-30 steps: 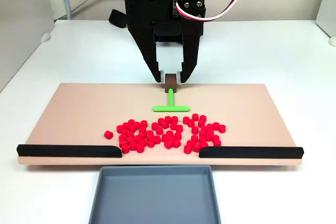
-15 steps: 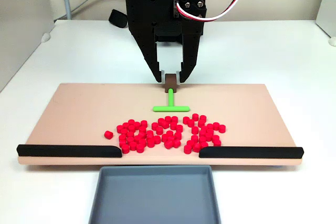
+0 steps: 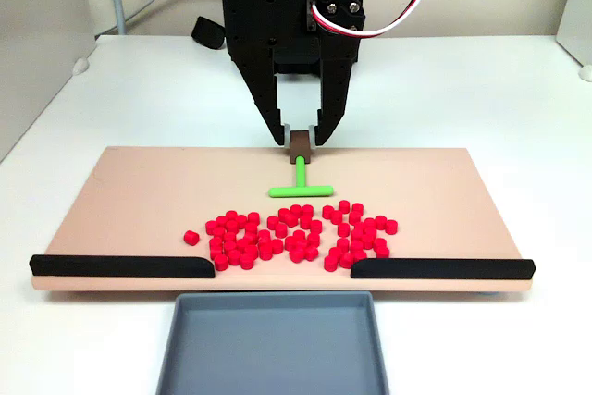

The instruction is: Grasp a green tool by the dark brown handle.

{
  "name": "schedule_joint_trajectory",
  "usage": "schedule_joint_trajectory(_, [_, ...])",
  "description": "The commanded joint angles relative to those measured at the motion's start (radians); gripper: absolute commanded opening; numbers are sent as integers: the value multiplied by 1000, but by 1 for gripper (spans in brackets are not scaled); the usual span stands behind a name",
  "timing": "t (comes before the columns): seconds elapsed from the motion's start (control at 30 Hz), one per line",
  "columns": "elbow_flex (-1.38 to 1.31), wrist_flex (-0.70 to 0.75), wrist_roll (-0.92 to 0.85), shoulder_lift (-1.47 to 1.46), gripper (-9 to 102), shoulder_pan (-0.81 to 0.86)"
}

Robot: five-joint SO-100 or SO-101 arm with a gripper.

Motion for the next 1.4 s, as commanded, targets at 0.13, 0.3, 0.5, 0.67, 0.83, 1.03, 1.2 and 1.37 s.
schedule_joint_trajectory(0.13, [-14, 2, -2, 38, 0, -9])
schedule_joint_trajectory(0.3, [-14, 2, -14, 35, 0, -5])
schedule_joint_trajectory(0.5, [-14, 3, -25, 37, 0, 3])
schedule_joint_trajectory(0.67, [-14, 3, -31, 38, 0, 9])
schedule_joint_trajectory(0.83, [-14, 3, -31, 57, 0, 15])
schedule_joint_trajectory(1.03, [-14, 11, -46, 91, 0, 23])
schedule_joint_trajectory(1.2, [-14, 25, -74, 140, 0, 44])
schedule_joint_trajectory(1.37, [-15, 26, -89, 189, 0, 64])
